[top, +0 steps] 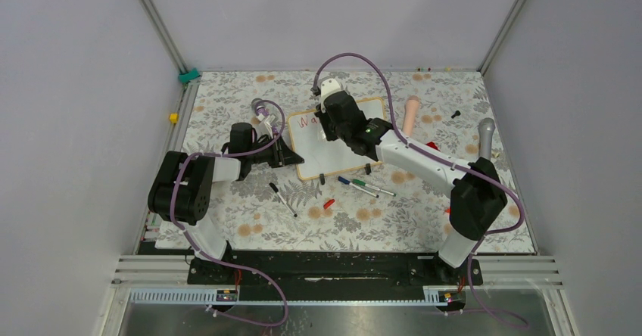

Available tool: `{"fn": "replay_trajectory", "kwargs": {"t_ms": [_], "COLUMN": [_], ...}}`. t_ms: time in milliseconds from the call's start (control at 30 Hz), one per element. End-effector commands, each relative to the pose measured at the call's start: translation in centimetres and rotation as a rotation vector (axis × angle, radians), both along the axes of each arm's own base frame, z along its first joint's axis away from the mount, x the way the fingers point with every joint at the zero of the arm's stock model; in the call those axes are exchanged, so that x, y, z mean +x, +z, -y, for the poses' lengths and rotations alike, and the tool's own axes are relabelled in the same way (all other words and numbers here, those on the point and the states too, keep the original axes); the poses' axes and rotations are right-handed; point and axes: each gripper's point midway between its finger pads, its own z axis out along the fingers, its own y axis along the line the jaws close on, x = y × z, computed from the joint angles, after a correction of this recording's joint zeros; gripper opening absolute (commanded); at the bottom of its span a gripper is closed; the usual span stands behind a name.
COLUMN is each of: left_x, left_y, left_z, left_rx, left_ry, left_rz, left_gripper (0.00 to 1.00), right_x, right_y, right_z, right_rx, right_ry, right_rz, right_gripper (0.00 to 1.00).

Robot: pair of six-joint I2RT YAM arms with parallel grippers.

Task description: Write a sentence on the whiteboard

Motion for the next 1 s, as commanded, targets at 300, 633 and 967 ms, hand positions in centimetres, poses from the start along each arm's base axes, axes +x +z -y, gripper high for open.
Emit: {"fn": "replay_trajectory", "kwargs": {"t_ms": [300, 633, 967], "left_x": [1.0, 1.0, 1.1], "left_y": [0.0, 0.0, 0.0], "left_z": [-0.4, -0.4, -0.5], "left_rx": [0.016, 0.017, 0.017], "left_ry": [0.044, 0.045, 0.046], "left_rz": [0.022, 0.021, 0.024], "left_gripper": [0.00, 0.00, 0.00], "right_x": [1.7, 2.0, 2.1], "right_y": [2.8, 2.9, 3.0], "right_z": [-0.1, 0.3, 0.8], "right_rx": [0.030, 0.019, 0.015], "right_ry": [-0.014, -0.031, -0.044], "right_rz": [0.057, 0.060, 0.061], "right_gripper": [0.00, 0.00, 0.00]}}
